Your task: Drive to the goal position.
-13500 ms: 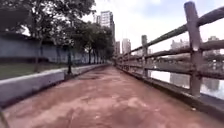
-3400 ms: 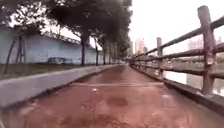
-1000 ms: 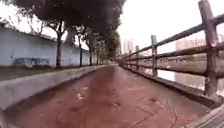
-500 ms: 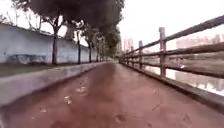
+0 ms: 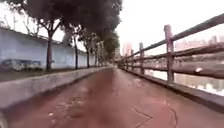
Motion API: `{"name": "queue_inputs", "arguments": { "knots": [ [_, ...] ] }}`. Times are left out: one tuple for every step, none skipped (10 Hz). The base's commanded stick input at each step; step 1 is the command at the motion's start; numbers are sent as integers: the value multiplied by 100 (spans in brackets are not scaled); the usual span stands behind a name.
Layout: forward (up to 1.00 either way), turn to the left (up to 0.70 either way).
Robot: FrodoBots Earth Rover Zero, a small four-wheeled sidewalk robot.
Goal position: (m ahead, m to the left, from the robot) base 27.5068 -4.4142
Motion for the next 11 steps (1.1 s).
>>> {"name": "queue_inputs", "arguments": {
  "knots": [
    [100,0],
    [100,0],
    [100,0],
    [100,0],
    [100,0],
    [100,0],
    [100,0],
    [100,0],
    [100,0],
    [100,3],
    [100,15]
  ]
}}
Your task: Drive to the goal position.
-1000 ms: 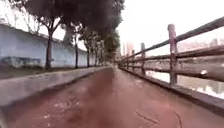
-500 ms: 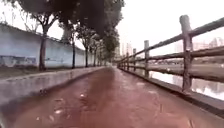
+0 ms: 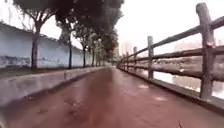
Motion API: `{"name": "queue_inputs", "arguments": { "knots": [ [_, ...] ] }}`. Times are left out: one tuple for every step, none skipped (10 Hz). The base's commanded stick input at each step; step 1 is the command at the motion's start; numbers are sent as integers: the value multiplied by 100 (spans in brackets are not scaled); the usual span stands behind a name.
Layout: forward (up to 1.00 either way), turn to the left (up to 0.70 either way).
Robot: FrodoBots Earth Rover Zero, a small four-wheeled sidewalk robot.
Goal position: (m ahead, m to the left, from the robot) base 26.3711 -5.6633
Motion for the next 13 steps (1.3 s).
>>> {"name": "queue_inputs", "arguments": {
  "knots": [
    [100,25],
    [100,21],
    [100,13],
    [100,0],
    [100,0],
    [100,0],
    [100,0],
    [100,0],
    [100,0],
    [100,15],
    [100,25],
    [100,25],
    [100,23]
  ]
}}
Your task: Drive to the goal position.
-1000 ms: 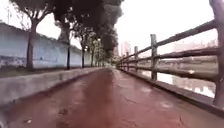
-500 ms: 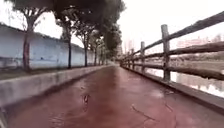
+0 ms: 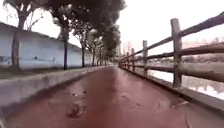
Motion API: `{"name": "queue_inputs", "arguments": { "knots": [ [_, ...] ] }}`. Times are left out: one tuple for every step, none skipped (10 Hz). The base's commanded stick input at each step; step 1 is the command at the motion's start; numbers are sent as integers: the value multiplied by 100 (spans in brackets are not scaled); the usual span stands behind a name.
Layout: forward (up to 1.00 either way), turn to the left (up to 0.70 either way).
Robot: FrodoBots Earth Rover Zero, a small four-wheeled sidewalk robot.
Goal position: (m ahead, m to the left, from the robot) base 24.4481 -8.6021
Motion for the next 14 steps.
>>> {"name": "queue_inputs", "arguments": {
  "knots": [
    [100,0],
    [100,0],
    [100,0],
    [100,0],
    [100,0],
    [100,0],
    [100,0],
    [100,0],
    [100,0],
    [100,0],
    [100,0],
    [100,1],
    [100,13],
    [100,26]
  ]
}}
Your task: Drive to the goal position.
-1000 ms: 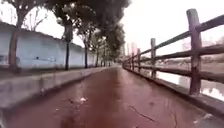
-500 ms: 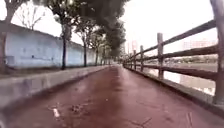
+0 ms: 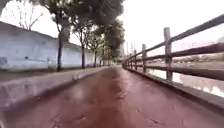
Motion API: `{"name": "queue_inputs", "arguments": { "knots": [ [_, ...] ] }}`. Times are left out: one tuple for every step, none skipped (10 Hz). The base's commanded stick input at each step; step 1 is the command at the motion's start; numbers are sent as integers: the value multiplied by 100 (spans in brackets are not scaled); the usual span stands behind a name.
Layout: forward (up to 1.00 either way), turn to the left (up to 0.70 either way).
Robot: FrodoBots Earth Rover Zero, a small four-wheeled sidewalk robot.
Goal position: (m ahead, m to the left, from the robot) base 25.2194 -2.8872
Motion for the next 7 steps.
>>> {"name": "queue_inputs", "arguments": {
  "knots": [
    [100,31],
    [100,5],
    [100,0],
    [100,0],
    [100,0],
    [100,-8],
    [100,-21]
  ]
}}
